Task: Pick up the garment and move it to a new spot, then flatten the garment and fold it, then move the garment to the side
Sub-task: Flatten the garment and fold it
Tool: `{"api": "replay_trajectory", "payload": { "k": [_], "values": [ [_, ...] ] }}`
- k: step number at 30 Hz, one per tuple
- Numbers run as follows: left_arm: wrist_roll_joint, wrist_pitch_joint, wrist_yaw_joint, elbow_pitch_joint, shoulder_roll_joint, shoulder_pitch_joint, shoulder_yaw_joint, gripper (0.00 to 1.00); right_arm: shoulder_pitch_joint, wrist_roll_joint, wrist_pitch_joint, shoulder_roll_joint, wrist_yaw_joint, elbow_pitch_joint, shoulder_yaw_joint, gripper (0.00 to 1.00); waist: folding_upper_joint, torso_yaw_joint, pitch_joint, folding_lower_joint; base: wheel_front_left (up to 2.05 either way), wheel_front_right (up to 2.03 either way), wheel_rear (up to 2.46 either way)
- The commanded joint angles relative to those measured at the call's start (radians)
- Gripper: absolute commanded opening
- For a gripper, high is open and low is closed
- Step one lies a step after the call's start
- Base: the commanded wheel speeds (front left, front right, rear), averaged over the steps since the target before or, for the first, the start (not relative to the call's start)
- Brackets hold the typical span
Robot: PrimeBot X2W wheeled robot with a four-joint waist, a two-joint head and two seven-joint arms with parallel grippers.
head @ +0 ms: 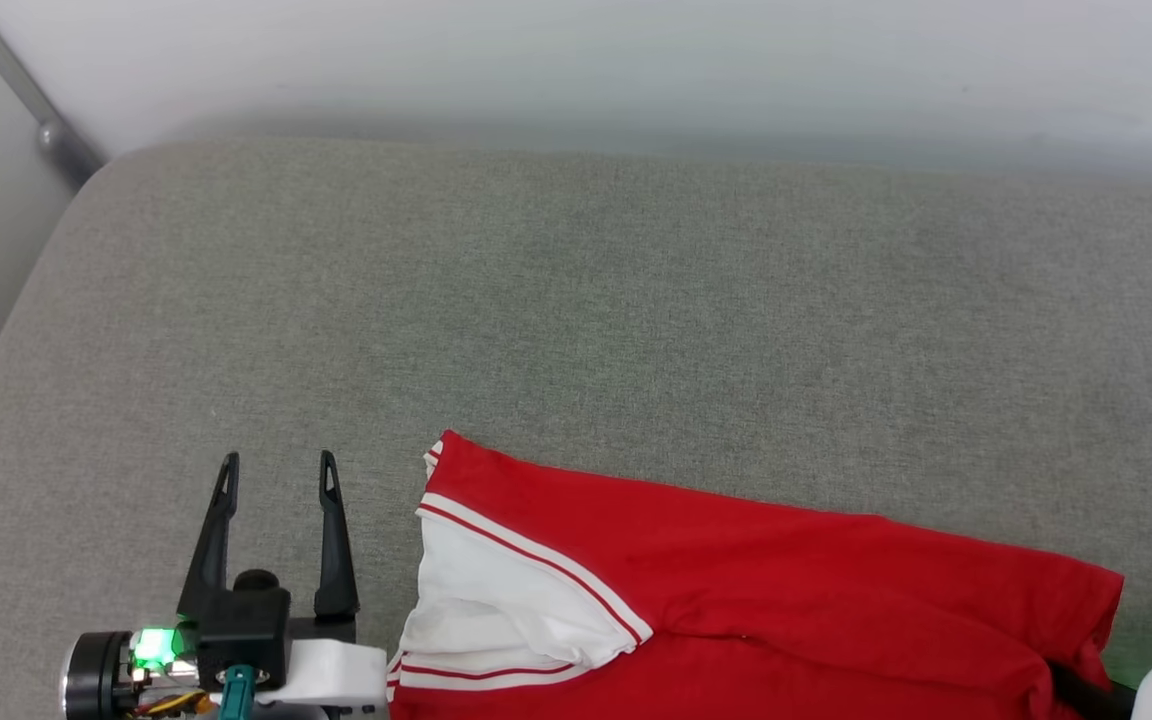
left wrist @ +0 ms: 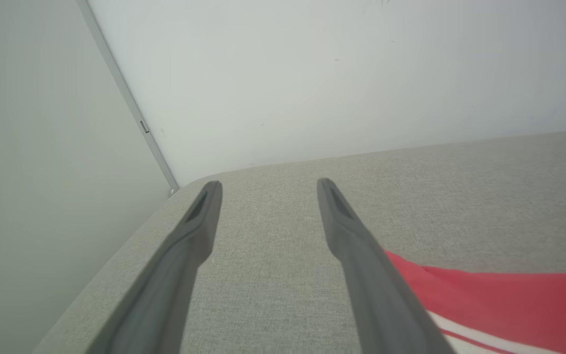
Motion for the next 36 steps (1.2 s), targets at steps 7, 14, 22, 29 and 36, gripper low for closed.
{"api": "replay_trajectory", "payload": {
  "k": [7,14,22,29,36],
  "values": [
    [0.085,-0.002,-0.041,-0.011,-0.041,0.058,0.045,1.0,-0.01,0.016,-0.016,-0.061,-0.001,0.011,-0.048,0.0,-0.0001,-0.017,-0.036,0.0,0.0,0.0,0.0],
    [0.114,-0.002,-0.08,-0.003,-0.061,0.09,0.047,1.0,0.031,0.006,-0.01,-0.13,-0.001,0.052,-0.144,0.0,-0.0001,-0.031,-0.061,0.0,0.0,0.0,0.0],
    [0.133,-0.002,-0.113,0.01,-0.075,0.118,0.041,1.0,0.07,-0.052,0.023,-0.198,-0.001,0.127,-0.25,0.0,-0.0001,-0.048,-0.083,0.0,0.0,0.0,0.0],
    [0.135,-0.002,-0.129,0.017,-0.084,0.138,0.047,1.0,0.11,-0.077,0.057,-0.174,0.0,-0.019,-0.255,0.0,-0.0001,-0.059,-0.109,0.0,0.0,0.0,0.0],
    [0.139,-0.002,-0.139,0.017,-0.087,0.144,0.055,1.0,0.134,-0.096,0.118,-0.131,0.0,-0.247,-0.211,0.0,-0.0001,-0.063,-0.117,0.0,0.0,0.0,0.0]
  ]
}}
